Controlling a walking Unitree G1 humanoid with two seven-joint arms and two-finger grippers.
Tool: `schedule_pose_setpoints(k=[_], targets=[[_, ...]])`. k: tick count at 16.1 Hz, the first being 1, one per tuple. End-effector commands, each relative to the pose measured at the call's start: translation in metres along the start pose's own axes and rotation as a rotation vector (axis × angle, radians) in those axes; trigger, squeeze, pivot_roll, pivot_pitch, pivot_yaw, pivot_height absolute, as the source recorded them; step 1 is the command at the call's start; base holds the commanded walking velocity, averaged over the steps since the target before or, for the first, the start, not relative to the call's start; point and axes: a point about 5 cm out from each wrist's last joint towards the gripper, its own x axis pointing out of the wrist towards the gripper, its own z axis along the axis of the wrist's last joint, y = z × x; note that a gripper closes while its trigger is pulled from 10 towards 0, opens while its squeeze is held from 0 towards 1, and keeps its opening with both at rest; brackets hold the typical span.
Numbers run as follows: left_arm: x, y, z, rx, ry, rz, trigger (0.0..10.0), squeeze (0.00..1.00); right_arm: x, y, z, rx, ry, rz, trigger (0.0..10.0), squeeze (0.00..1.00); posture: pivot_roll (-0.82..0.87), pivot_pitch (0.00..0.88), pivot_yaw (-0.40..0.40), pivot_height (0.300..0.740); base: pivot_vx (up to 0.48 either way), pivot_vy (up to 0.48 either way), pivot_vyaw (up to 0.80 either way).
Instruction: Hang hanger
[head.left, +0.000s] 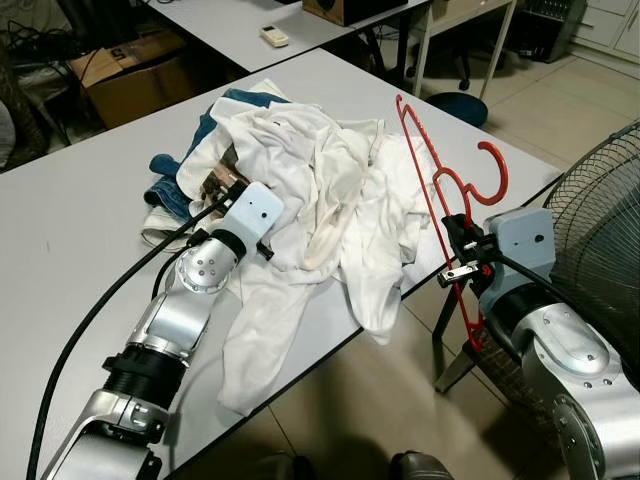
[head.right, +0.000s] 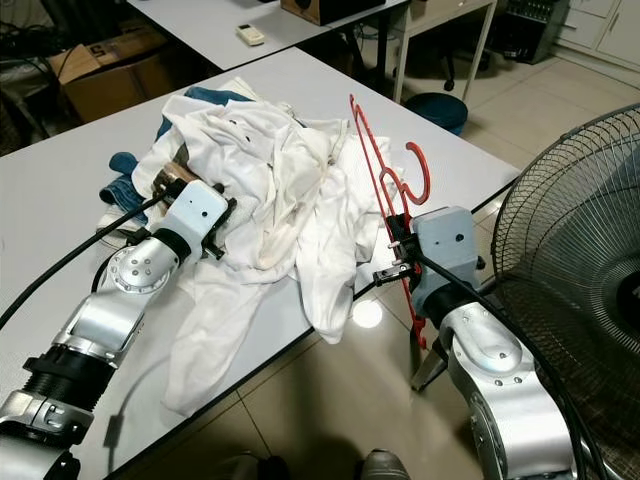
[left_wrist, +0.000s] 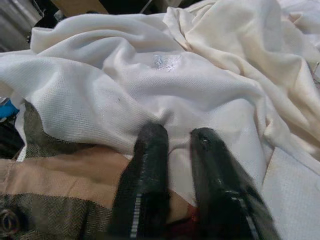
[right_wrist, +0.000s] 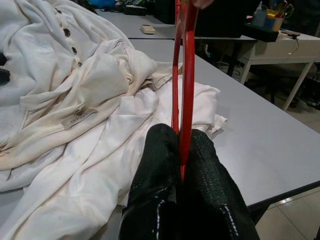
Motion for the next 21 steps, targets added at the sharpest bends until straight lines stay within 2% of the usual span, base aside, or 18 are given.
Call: schedule_pose_setpoints(k=[1,4,9,12,14,15,17,18,19,20,21], targets=[[0.001,0.005,0.001,0.005,0.000,0.022,0.0,0.00,0.000,0.003,0.002,-0.003,-0.013,0.008,10.0,0.00,-0.22,0.074,0.122,0.740,0.000,0.000,0.00],[0.002,0.009,-0.002,-0.002,0.009,0.043,0.0,0.00,0.001,0.003,0.002,-0.003,-0.014,0.004,10.0,0.00,-0.22,0.071,0.122,0.740,0.000,0.000,0.00],[0.001,0.024,-0.004,-0.025,-0.006,0.130,0.0,0.00,0.003,0.003,0.002,-0.005,-0.019,0.007,10.0,0.00,-0.22,0.065,0.113,0.740,0.000,0.000,0.00],[-0.005,0.036,0.010,-0.119,-0.132,0.168,0.0,0.00,0.004,0.004,0.003,-0.004,-0.022,0.009,10.0,0.00,-0.22,0.064,0.108,0.740,0.000,0.000,0.00],[-0.025,0.068,0.028,-0.239,-0.330,0.333,0.0,0.00,0.006,0.003,0.004,-0.004,-0.025,0.016,10.0,0.00,-0.20,0.059,0.095,0.740,0.000,0.000,0.00],[-0.041,0.090,0.035,-0.303,-0.420,0.432,0.0,0.00,0.008,0.003,0.004,-0.003,-0.031,0.024,10.0,0.00,-0.20,0.057,0.091,0.740,0.000,0.000,0.00],[-0.053,0.107,0.043,-0.356,-0.488,0.481,0.0,0.00,0.010,0.003,0.004,-0.001,-0.033,0.030,10.0,0.00,-0.18,0.054,0.080,0.740,0.000,0.000,0.00],[-0.054,0.111,0.047,-0.332,-0.481,0.439,0.0,0.00,0.012,0.004,0.003,0.003,-0.032,0.038,10.0,0.00,-0.17,0.053,0.074,0.740,0.000,0.000,0.00],[-0.051,0.104,0.049,-0.268,-0.453,0.351,0.0,0.00,0.013,0.006,0.003,0.006,-0.033,0.045,10.0,0.00,-0.16,0.054,0.073,0.740,0.000,0.000,0.00],[-0.047,0.090,0.048,-0.195,-0.402,0.240,1.9,0.00,0.015,0.009,0.004,0.010,-0.037,0.056,10.0,0.00,-0.16,0.057,0.074,0.740,0.000,0.000,0.00],[-0.040,0.077,0.044,-0.165,-0.357,0.202,10.0,0.00,0.016,0.012,0.004,0.011,-0.038,0.064,10.0,0.00,-0.17,0.063,0.085,0.740,0.000,0.000,0.00]])
